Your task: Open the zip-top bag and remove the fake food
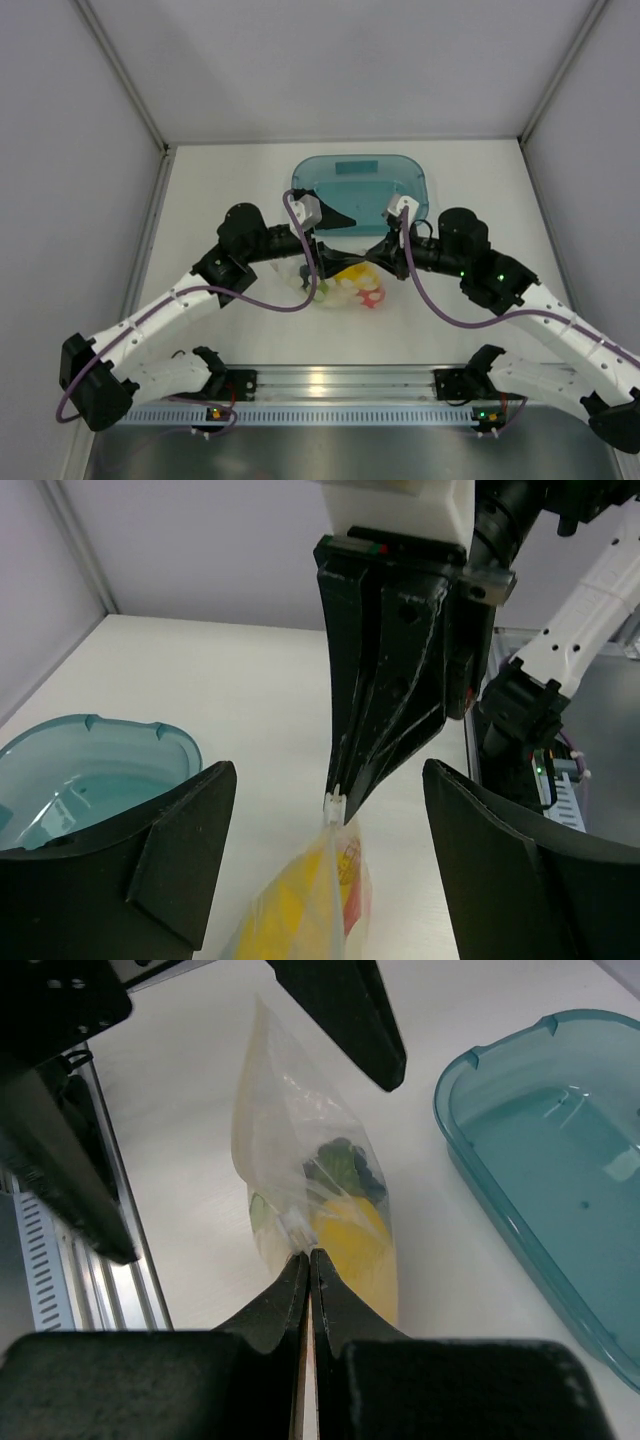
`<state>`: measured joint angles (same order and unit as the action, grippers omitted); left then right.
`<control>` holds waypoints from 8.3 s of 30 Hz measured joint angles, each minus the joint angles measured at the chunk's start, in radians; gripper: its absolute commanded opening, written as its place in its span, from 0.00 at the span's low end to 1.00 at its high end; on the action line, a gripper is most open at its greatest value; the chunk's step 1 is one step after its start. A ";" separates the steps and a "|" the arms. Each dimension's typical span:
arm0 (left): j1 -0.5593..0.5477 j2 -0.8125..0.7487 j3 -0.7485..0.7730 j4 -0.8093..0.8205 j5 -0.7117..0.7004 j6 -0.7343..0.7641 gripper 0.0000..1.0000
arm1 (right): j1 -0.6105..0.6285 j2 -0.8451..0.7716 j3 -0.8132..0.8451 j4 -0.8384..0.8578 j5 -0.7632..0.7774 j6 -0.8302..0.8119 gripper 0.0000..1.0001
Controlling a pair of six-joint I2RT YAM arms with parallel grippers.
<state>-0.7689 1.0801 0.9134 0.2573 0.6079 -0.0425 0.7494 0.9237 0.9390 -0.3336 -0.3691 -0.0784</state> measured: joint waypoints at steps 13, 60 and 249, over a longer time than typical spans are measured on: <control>0.106 0.103 0.000 0.019 0.279 0.021 0.57 | -0.002 -0.052 -0.027 0.011 -0.020 0.030 0.00; 0.104 0.189 0.030 0.014 0.322 0.034 0.00 | -0.019 -0.027 -0.049 0.072 0.038 0.074 0.00; -0.474 -0.035 0.138 -0.775 -1.645 -0.542 0.00 | -0.008 -0.063 -0.225 -0.053 0.425 0.596 0.00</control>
<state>-1.2427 1.0451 1.0512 -0.5179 -1.0370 -0.5846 0.7414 0.8612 0.7139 -0.3862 0.0559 0.5175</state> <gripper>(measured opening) 0.021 0.009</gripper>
